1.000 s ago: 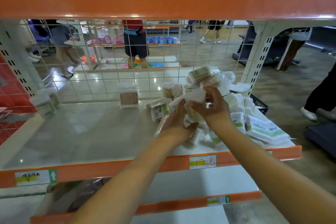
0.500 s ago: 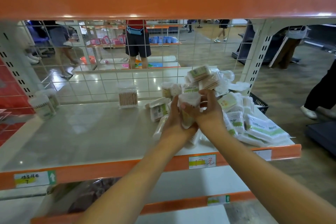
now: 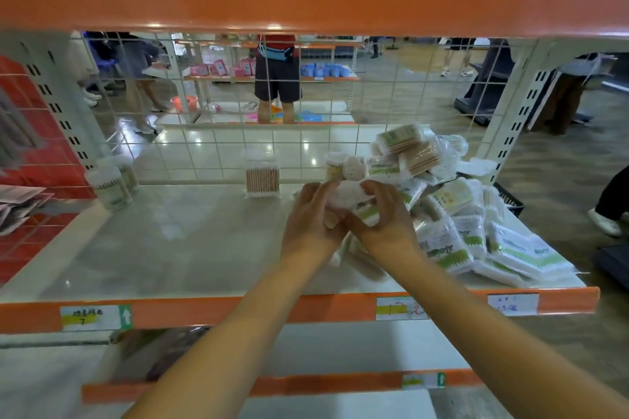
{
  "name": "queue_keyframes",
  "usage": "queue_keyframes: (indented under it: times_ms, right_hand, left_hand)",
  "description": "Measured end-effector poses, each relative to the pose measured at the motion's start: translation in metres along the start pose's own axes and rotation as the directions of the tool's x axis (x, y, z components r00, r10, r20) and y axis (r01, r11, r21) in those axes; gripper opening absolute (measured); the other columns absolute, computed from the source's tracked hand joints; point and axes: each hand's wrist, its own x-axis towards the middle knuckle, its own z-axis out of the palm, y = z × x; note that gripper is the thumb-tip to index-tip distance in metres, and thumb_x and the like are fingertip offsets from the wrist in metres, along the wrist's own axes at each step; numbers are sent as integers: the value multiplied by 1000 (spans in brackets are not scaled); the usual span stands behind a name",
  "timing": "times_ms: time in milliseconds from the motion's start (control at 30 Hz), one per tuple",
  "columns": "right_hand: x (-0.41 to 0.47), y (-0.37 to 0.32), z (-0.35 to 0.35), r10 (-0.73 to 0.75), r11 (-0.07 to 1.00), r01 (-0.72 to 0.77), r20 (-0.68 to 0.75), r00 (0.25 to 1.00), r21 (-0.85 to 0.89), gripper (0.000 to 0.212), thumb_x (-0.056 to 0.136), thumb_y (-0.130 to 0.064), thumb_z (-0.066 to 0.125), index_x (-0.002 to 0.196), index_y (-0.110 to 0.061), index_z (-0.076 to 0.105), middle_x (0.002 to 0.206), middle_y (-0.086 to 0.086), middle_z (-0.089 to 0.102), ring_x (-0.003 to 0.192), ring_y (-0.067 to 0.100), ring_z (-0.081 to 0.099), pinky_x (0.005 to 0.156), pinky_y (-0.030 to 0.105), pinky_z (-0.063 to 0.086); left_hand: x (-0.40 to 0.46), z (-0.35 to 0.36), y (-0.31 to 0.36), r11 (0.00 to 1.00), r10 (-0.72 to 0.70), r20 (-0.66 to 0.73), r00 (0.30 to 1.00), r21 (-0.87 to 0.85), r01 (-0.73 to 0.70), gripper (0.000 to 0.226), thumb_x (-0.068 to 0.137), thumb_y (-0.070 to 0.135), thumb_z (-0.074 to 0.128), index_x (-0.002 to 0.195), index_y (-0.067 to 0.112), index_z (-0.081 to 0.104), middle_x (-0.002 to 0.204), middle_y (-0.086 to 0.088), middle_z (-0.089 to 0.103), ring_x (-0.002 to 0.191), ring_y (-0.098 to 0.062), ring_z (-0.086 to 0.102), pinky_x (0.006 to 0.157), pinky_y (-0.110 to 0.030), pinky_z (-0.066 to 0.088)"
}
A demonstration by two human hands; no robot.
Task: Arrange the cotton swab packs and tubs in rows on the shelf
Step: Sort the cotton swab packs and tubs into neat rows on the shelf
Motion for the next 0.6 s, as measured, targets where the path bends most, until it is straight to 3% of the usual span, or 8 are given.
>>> queue_keyframes:
  times_ms: [100,167,267,367,433,600]
  right_hand:
    - [-1,-7,13,-115,969,128,71,991,-210,52,85,-40,59,125,-8,51,122,12,51,112,29,48,91,39,38]
    - [-1,-14,24,-135,912,185,159,978,-365,49,89,-36,53,130,-11,46,129,10,47,119,30,42,96,40,32]
    - [2,-26,42,-83,816,243,309,947,-525,52,90,-15,45,139,-20,29,140,3,32,127,26,30,103,38,26]
    - [3,-42,64,-42,782,242,338,940,-575,62,89,-9,41,145,-23,17,149,2,19,136,25,18,110,41,17]
    - [4,-51,80,-56,771,263,350,935,-580,63,88,-5,41,145,-23,19,152,1,13,139,24,13,111,39,12]
    - [5,-67,124,-109,782,313,376,920,-539,57,86,-3,42,141,-17,31,141,5,32,133,29,25,105,39,23]
  left_hand:
    - [4,-21,-22,998,-14,-12,1000,56,14,57,75,18,74,127,15,52,125,-6,51,109,-24,53,86,-32,45]
    - [5,-35,-36,994,-43,-10,999,95,44,57,77,20,73,129,15,51,128,-6,50,111,-24,51,87,-30,42]
    - [2,-56,-61,991,-79,-5,997,108,79,58,77,21,72,130,17,49,130,-4,47,114,-22,48,86,-25,38]
    - [-4,-79,-86,987,-109,-11,994,120,109,59,77,20,72,131,19,48,128,-3,46,114,-21,47,85,-24,38]
    - [-5,-97,-102,983,-129,-32,991,127,132,59,77,18,72,130,18,48,128,-4,46,114,-23,48,86,-27,41]
    - [-13,-139,-143,968,-197,-67,978,147,205,58,76,15,72,130,15,49,128,-7,46,112,-25,48,90,-33,44]
